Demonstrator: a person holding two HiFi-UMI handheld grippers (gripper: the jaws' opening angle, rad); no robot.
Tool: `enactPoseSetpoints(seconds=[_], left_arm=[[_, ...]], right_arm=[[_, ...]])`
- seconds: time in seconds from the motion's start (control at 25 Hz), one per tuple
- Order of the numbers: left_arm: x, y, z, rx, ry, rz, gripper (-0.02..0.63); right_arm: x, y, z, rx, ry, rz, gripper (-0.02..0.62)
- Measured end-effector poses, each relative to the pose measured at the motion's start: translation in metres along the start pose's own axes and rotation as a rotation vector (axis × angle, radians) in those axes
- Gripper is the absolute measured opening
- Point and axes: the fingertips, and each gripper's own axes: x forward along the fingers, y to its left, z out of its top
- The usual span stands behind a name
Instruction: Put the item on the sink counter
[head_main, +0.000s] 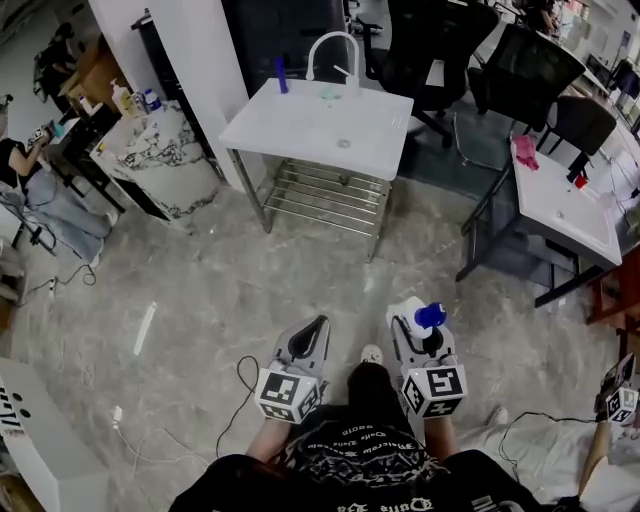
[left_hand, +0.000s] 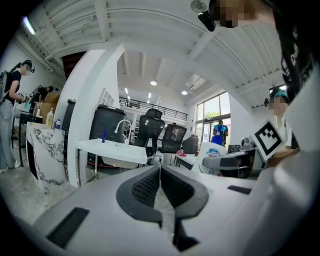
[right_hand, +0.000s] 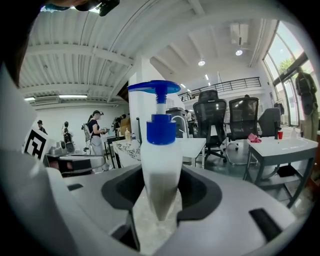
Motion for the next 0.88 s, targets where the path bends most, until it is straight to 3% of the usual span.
enactPoseSetpoints(seconds=[0.32,0.88], left_arm=[[0.091,0.023,0.026,-0.018,-0.012,0.107,0.011],[0.205,0.018,0.037,-0.030,-0.003,0.115,0.011]], right_arm=[[0.076,-0.062,0.035,-0.027,0.003,0.084,0.199],[0.150,-0.139,0.063,-0.032,0.011,0.147,0.199]])
